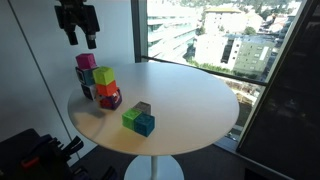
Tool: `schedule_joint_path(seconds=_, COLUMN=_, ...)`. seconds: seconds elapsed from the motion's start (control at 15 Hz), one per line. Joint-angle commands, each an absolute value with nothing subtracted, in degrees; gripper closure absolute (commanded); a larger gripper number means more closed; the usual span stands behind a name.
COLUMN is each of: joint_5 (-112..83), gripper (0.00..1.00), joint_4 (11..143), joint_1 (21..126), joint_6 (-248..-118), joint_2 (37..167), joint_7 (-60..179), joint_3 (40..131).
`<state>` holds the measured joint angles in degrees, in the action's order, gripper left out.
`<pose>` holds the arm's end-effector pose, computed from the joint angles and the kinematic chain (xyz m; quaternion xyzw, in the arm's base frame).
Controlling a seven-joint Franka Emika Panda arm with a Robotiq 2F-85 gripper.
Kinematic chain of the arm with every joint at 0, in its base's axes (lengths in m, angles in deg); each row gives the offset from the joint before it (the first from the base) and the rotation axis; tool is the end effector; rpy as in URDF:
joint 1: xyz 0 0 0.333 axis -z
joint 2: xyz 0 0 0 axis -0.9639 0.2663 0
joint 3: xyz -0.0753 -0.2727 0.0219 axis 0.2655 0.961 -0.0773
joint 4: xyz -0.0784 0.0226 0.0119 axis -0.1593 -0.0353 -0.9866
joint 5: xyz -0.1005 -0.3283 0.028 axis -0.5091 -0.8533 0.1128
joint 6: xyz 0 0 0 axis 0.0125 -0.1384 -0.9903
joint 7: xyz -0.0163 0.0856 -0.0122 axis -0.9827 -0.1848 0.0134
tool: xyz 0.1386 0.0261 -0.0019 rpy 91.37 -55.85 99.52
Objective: Pick up the blue block from the right side of the green block and move it to the front of the green block
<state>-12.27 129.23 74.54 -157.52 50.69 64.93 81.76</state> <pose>0.3335 -0.0017 0.4347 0.9999 0.0117 -0.0089 0.0060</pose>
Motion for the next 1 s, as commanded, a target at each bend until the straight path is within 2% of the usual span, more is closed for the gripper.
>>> schedule_joint_path(seconds=0.0, joint_5=-12.34, gripper=0.0, joint_4=128.94, joint_1=74.56, joint_6=-157.37, joint_2=50.82, joint_7=64.84, joint_3=81.85)
schedule_joint_path(seconds=0.93, joint_5=-15.47, gripper=0.0, joint_4=127.64, joint_1=78.86, joint_6=-160.61, joint_2=54.61, joint_7=65.88, joint_3=85.17)
